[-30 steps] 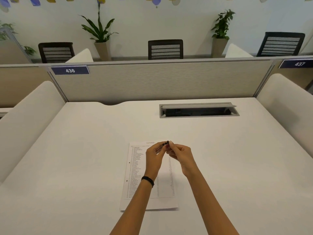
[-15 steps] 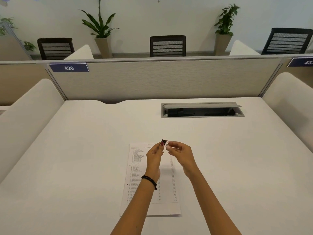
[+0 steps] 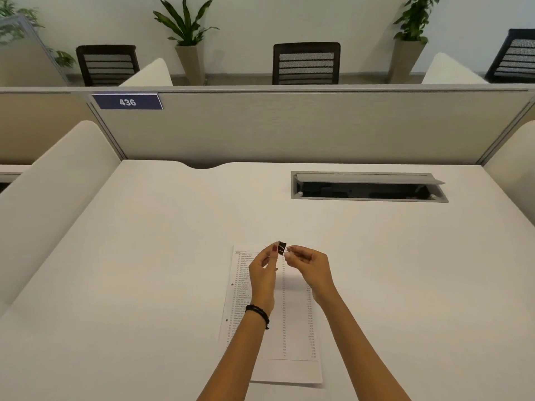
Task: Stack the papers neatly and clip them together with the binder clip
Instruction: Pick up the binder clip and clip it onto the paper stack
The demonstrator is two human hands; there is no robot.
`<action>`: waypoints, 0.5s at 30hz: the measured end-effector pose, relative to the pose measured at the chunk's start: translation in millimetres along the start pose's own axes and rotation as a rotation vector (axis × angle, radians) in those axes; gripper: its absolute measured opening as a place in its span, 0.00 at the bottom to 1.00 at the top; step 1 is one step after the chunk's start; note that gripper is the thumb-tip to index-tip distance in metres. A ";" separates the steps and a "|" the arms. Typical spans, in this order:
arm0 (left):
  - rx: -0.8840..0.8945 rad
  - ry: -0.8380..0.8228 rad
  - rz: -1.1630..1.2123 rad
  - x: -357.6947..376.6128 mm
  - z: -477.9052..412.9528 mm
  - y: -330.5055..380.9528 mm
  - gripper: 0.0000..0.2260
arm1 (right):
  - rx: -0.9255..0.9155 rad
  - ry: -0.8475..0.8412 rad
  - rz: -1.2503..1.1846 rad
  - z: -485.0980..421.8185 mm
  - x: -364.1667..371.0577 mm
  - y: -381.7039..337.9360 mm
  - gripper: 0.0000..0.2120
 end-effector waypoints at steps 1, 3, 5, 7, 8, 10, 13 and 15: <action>0.040 0.033 -0.065 -9.7 -6.9 2.9 0.07 | 0.012 -0.001 0.003 -3.8 2.7 4.6 0.06; 0.134 0.111 -0.221 -32.5 -19.7 12.6 0.06 | 0.030 -0.013 0.014 -11.0 9.4 13.2 0.07; 0.205 0.168 -0.378 -54.0 -32.8 19.0 0.07 | 0.048 -0.025 0.040 -17.6 15.5 22.6 0.08; 0.222 0.196 -0.523 -70.4 -45.7 20.3 0.10 | 0.059 -0.033 0.059 -23.2 20.3 30.1 0.11; 0.217 0.210 -0.595 -77.0 -51.3 20.5 0.12 | 0.061 -0.039 0.067 -25.4 22.7 32.8 0.12; 0.193 0.241 -0.721 -88.4 -61.6 19.2 0.15 | 0.060 -0.055 0.084 -29.3 28.6 36.9 0.13; 0.102 0.219 -0.767 -96.5 -76.5 8.6 0.18 | 0.054 -0.089 0.131 -34.0 38.5 42.1 0.12; 0.032 0.193 -0.760 -98.0 -84.5 -1.3 0.19 | 0.059 -0.110 0.169 -37.2 43.0 49.6 0.11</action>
Point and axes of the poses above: each hand's wrist, its own z-axis away from the middle knuckle, its own x-axis out of the palm, y = z × x, the point moved 10 cm from there along -z, towards the middle knuckle, and after that the axes turned 3 degrees about -x, right-handed, at the moved point
